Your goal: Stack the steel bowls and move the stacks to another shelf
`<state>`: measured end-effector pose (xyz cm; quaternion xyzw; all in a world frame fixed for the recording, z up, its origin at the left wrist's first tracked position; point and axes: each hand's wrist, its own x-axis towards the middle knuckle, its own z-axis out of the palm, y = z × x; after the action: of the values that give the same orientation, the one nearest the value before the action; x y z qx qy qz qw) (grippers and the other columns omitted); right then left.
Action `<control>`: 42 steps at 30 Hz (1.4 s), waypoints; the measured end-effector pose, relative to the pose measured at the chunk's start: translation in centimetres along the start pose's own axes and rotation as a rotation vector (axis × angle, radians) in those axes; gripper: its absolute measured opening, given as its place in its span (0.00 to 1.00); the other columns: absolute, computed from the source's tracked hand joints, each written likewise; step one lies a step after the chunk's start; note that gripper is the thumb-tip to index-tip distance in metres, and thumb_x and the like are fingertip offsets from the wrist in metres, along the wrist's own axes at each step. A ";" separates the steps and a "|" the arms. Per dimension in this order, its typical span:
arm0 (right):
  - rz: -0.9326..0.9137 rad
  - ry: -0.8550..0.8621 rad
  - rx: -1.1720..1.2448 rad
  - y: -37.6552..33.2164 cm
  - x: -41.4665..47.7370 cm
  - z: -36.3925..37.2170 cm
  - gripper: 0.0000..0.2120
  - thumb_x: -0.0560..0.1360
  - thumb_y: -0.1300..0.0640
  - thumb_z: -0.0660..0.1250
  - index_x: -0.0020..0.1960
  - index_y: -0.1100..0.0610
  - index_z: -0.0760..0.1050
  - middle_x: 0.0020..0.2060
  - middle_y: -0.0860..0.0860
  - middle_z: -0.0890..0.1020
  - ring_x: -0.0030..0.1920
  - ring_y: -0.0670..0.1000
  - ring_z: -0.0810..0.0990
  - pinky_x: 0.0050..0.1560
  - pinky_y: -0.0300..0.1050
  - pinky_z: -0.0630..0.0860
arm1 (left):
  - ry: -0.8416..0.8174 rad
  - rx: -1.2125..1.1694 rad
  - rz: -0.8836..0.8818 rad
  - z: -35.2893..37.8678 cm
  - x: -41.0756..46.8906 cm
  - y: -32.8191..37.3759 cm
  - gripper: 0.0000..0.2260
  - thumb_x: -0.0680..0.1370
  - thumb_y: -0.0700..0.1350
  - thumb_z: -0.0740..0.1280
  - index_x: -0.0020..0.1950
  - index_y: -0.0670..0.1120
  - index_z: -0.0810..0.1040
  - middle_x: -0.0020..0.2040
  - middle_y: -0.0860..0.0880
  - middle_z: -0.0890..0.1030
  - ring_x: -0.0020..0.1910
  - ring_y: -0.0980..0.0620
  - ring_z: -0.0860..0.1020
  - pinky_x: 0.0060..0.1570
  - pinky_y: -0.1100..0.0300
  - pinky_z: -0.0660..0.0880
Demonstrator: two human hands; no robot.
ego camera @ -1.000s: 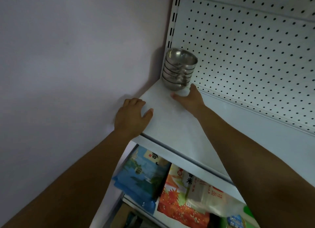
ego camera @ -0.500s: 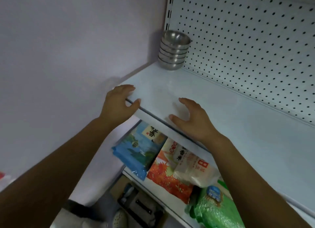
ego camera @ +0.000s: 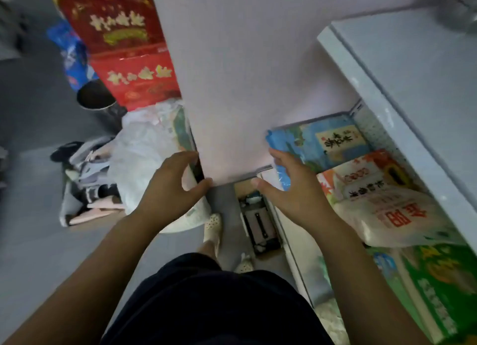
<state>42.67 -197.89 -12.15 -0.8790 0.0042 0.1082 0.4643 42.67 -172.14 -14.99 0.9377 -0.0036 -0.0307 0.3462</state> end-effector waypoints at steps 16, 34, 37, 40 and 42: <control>-0.294 -0.567 -0.337 -11.9 -1.3 21.9 0.34 0.77 0.43 0.73 0.79 0.46 0.65 0.76 0.44 0.71 0.76 0.47 0.68 0.76 0.49 0.67 | 0.413 -0.127 -0.709 -11.8 -23.5 -16.1 0.25 0.78 0.55 0.71 0.73 0.49 0.73 0.70 0.51 0.76 0.68 0.53 0.73 0.63 0.58 0.67; -0.726 -1.024 -0.415 -33.0 -10.7 58.3 0.31 0.76 0.44 0.74 0.77 0.47 0.70 0.73 0.44 0.75 0.74 0.45 0.71 0.75 0.46 0.67 | 0.706 -0.151 -1.030 -28.8 -44.7 -35.2 0.27 0.78 0.57 0.70 0.74 0.50 0.71 0.71 0.52 0.75 0.70 0.52 0.72 0.63 0.62 0.66; -0.783 -1.111 -0.456 -35.4 -11.3 62.2 0.31 0.77 0.45 0.73 0.78 0.47 0.69 0.73 0.44 0.74 0.74 0.44 0.70 0.69 0.38 0.65 | 0.817 -0.182 -1.107 -30.0 -46.0 -37.0 0.26 0.78 0.56 0.71 0.74 0.49 0.72 0.70 0.53 0.75 0.70 0.52 0.72 0.61 0.64 0.64; -0.800 -1.175 -0.464 -37.7 -11.6 66.2 0.32 0.77 0.46 0.74 0.78 0.47 0.68 0.73 0.46 0.75 0.73 0.45 0.71 0.69 0.39 0.67 | 0.893 -0.192 -1.156 -31.4 -46.6 -39.1 0.26 0.78 0.56 0.71 0.74 0.49 0.72 0.70 0.53 0.75 0.69 0.54 0.72 0.61 0.66 0.63; -0.836 -1.205 -0.473 -39.5 -11.4 69.2 0.32 0.77 0.48 0.74 0.78 0.49 0.68 0.72 0.48 0.75 0.73 0.46 0.72 0.68 0.39 0.67 | 0.916 -0.183 -1.178 -32.6 -46.8 -40.8 0.26 0.78 0.57 0.70 0.74 0.50 0.72 0.70 0.53 0.75 0.70 0.54 0.72 0.62 0.65 0.64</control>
<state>22.89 -119.95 -15.42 -0.6727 -0.6052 0.3818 0.1883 -2.64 -118.64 -14.16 0.6708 0.6457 0.1823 0.3159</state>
